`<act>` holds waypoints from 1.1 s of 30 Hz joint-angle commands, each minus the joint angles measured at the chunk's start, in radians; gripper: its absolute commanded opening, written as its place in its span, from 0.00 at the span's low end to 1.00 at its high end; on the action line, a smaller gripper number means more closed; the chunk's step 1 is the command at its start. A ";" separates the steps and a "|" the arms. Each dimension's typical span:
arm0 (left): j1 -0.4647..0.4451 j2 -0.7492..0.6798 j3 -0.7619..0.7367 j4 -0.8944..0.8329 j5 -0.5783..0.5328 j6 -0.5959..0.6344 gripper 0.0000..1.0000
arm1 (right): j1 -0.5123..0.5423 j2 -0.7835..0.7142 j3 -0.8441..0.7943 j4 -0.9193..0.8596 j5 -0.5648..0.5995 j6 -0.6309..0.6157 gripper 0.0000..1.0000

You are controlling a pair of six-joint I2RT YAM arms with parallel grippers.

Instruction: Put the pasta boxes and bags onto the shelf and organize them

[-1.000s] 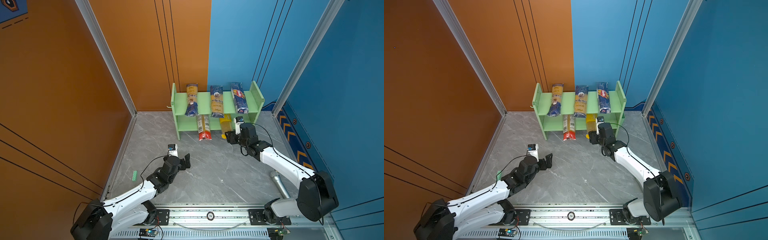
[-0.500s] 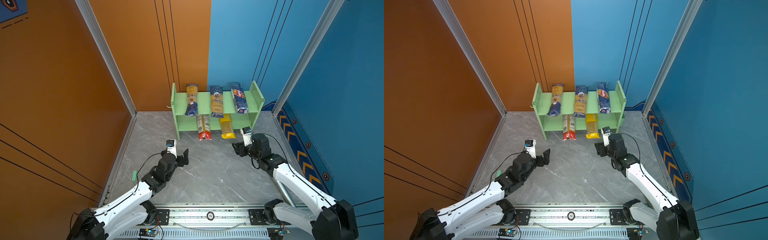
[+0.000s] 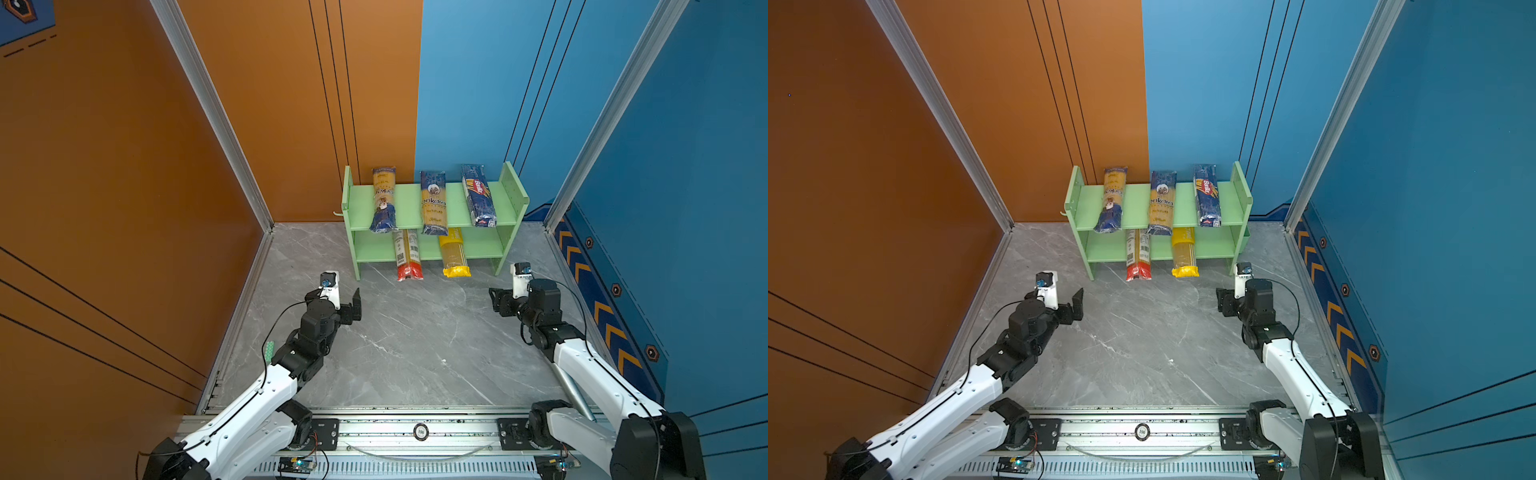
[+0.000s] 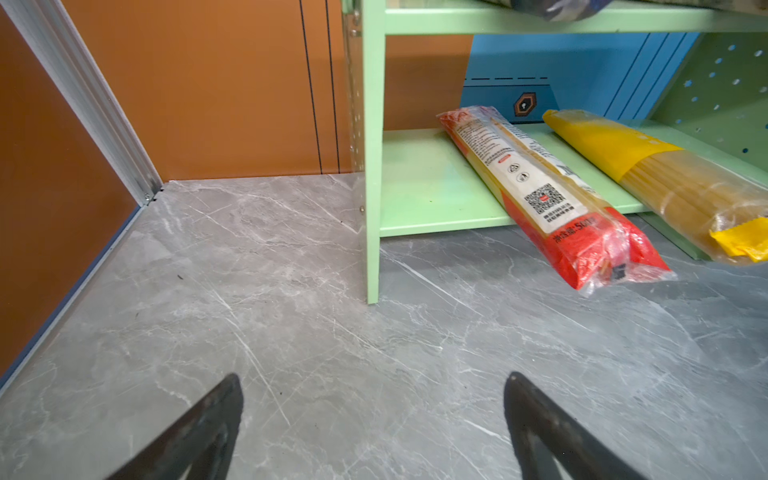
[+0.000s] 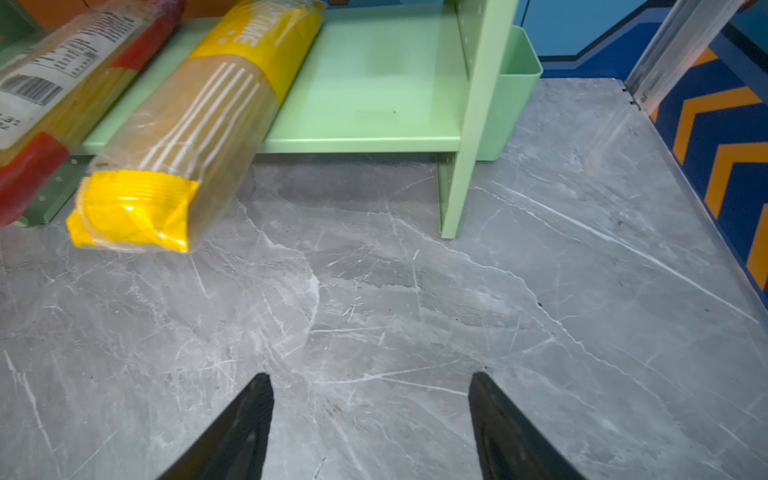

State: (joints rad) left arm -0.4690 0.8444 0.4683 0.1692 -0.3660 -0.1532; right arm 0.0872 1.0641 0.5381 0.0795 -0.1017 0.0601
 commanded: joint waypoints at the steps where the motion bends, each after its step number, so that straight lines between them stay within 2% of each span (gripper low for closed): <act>1: 0.039 -0.015 -0.003 0.031 0.039 0.037 0.98 | -0.031 0.013 -0.030 0.116 -0.023 0.019 0.72; 17: 0.270 0.041 -0.087 0.168 0.154 0.058 0.98 | -0.072 0.128 -0.102 0.341 0.000 0.015 0.72; 24: 0.363 0.125 -0.136 0.271 0.205 0.096 0.98 | -0.075 0.186 -0.118 0.420 0.008 0.010 0.72; 33: 0.426 0.279 -0.152 0.415 0.234 0.122 0.98 | -0.078 0.273 -0.132 0.539 0.020 0.009 0.72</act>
State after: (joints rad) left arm -0.0608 1.0851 0.3309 0.4984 -0.1699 -0.0544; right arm 0.0181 1.3132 0.4206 0.5407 -0.1013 0.0669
